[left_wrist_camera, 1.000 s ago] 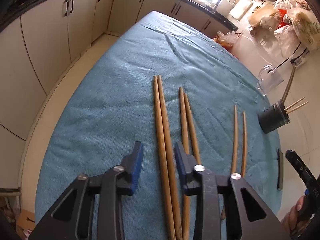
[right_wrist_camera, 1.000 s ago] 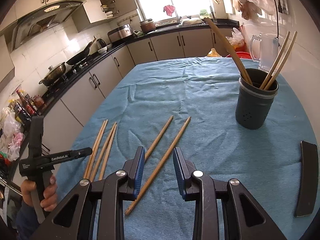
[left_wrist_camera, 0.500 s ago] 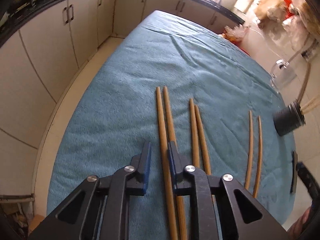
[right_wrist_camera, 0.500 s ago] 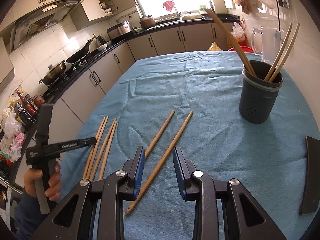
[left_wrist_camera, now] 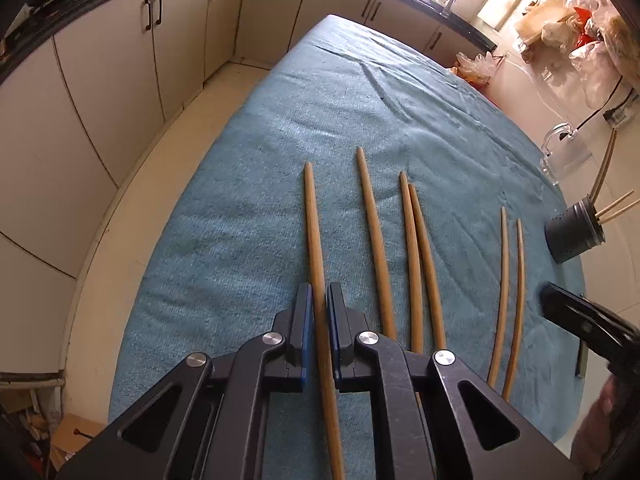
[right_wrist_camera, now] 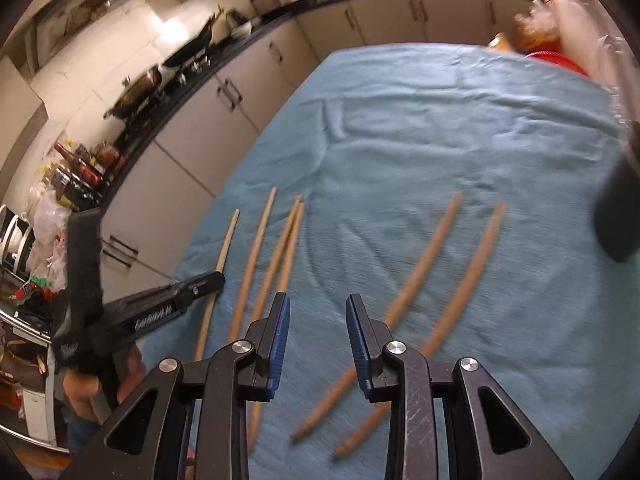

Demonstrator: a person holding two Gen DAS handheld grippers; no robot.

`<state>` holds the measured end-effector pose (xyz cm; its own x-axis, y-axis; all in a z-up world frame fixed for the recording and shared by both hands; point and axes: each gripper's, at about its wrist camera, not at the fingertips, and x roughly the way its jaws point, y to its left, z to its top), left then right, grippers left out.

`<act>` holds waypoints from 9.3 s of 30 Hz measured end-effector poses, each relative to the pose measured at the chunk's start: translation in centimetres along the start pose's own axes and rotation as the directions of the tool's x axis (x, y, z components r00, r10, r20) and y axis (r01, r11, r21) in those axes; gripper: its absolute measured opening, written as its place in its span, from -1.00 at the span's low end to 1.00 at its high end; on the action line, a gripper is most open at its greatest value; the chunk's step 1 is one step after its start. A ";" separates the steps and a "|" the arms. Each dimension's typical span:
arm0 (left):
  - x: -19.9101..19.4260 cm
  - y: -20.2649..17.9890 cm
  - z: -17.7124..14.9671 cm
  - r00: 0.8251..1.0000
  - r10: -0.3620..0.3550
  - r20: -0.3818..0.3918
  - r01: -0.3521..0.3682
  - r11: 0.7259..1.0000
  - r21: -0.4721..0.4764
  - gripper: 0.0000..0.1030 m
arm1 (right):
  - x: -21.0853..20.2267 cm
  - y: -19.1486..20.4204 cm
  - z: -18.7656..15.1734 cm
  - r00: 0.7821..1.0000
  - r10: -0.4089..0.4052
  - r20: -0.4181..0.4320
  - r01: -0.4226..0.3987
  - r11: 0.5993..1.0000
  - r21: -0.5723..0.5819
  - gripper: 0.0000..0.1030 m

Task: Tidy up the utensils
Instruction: 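Close the left tool on a chopstick while the right tool grasps another chopstick, then lift both held chopsticks upright and carry them over the black cup, then lower the left tool's chopstick into the cup while the right tool lowers and releases its own, then move both open tools back over the loose chopsticks on the towel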

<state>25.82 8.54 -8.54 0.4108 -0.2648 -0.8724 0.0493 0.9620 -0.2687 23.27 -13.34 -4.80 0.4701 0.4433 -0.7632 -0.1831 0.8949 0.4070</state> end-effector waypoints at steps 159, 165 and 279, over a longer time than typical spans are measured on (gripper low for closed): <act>-7.8 -40.2 7.9 0.890 -0.350 0.291 0.183 0.861 0.474 -0.87 | -29.0 -21.4 2.1 0.660 -0.237 0.713 0.068 0.964 0.257 -0.86; -5.8 -39.8 7.8 0.906 -0.330 0.267 0.185 0.873 0.452 -0.87 | -26.7 -22.4 3.2 0.714 -0.236 0.660 0.081 0.963 0.256 -0.86; -0.2 -4.8 0.2 0.995 0.064 0.079 -0.066 0.998 0.015 -0.13 | -12.2 -9.7 -9.5 0.911 -0.293 0.289 0.249 0.951 0.181 0.61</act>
<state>25.68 4.00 -7.02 0.4839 -0.1963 -0.8529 0.0358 0.9782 -0.2048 11.07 -26.95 -4.25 0.7314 0.1265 -0.6701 0.0992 0.9525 0.2881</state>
